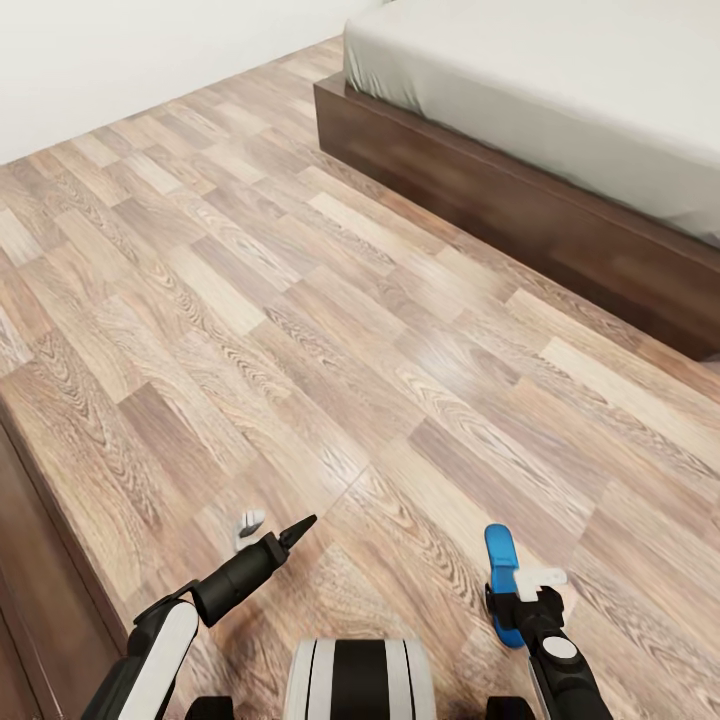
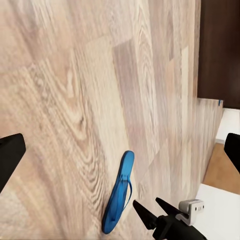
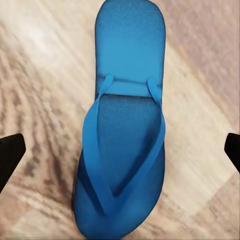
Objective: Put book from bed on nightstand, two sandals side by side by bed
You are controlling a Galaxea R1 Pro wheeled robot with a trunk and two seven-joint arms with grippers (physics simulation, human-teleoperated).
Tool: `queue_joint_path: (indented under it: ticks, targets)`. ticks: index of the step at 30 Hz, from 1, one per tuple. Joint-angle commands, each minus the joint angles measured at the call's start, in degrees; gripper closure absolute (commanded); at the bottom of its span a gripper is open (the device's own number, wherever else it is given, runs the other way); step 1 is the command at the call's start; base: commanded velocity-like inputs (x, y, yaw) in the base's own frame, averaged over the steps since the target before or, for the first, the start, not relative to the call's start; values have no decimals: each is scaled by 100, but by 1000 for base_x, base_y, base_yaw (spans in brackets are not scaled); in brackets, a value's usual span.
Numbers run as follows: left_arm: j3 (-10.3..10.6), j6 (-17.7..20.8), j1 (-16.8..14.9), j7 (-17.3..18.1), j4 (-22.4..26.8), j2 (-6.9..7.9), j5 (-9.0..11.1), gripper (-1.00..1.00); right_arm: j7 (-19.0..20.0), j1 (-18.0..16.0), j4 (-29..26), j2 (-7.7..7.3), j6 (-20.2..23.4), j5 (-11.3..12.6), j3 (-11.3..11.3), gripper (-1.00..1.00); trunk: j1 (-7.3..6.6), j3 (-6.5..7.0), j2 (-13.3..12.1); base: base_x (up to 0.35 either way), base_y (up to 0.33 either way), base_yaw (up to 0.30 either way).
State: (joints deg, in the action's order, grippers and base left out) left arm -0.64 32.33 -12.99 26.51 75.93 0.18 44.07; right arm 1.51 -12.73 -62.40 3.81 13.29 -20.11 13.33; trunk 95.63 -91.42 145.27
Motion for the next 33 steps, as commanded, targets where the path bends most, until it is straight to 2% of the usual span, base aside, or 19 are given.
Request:
queue_joint_path:
  ticks: [1,17,33]
  targets:
    - [-7,45,-2,4,1,0,40,-100,16,-1,-9,6,28,-54,11,-100,1,-26,3,0,0,0]
    - [-7,45,-2,4,1,0,40,-100,16,0,-11,6,31,-54,10,-100,43,-380,24,0,0,0]
    - [-14,53,-2,11,9,7,40,-100,16,-1,-18,-2,33,-54,11,-100,43,-380,24,0,0,0]
